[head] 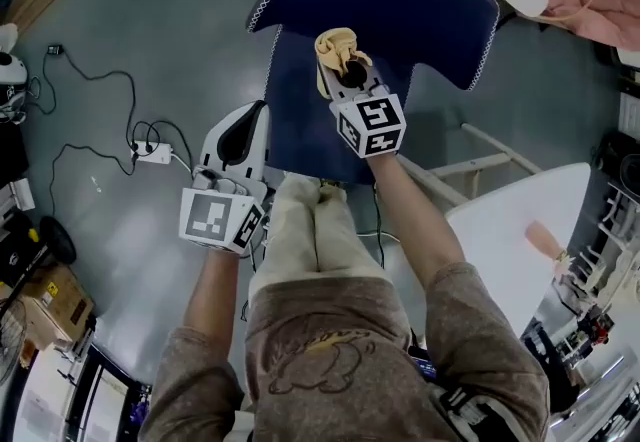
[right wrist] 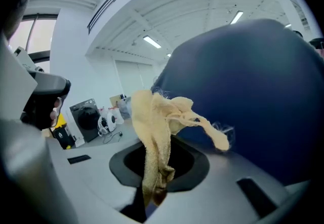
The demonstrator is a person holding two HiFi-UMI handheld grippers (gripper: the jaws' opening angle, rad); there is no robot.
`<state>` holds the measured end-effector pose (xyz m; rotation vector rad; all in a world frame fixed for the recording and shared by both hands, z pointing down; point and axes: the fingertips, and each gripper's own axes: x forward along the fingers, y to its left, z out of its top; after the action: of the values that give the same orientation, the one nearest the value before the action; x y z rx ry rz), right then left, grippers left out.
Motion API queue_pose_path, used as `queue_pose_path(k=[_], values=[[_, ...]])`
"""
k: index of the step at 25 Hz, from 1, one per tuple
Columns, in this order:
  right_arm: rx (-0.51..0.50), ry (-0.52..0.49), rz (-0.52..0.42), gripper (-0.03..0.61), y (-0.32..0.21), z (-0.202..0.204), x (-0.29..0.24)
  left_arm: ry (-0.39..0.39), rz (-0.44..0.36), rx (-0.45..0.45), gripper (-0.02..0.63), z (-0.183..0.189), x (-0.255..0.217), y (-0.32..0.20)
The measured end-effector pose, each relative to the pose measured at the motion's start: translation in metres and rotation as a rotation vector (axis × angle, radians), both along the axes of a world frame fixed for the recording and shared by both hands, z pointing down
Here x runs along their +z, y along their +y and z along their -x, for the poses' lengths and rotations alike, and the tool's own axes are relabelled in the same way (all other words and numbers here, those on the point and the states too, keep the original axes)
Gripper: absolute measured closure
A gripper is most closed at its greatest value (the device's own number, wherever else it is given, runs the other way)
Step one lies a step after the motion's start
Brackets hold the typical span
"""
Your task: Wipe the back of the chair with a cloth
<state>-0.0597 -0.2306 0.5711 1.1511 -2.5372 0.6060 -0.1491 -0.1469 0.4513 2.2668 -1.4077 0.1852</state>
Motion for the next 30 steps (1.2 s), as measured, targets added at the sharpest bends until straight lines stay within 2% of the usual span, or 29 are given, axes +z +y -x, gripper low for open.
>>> queue_pose_path(k=[6, 13, 23, 30], values=[[0.057, -0.03, -0.031, 0.508, 0.024, -0.039, -0.077, 0.026, -0.024, -0.013, 0.605, -0.008, -0.055, 0.012], [0.086, -0.058, -0.064, 0.508, 0.055, -0.071, -0.159, 0.023, -0.06, 0.034, 0.606, -0.033, -0.128, 0.03], [0.136, -0.063, -0.12, 0.508, 0.106, -0.092, -0.231, 0.046, -0.104, 0.068, 0.605, -0.047, -0.198, 0.078], [0.149, -0.057, -0.164, 0.508, 0.125, -0.12, -0.267, 0.043, -0.175, 0.096, 0.605, -0.066, -0.239, 0.101]])
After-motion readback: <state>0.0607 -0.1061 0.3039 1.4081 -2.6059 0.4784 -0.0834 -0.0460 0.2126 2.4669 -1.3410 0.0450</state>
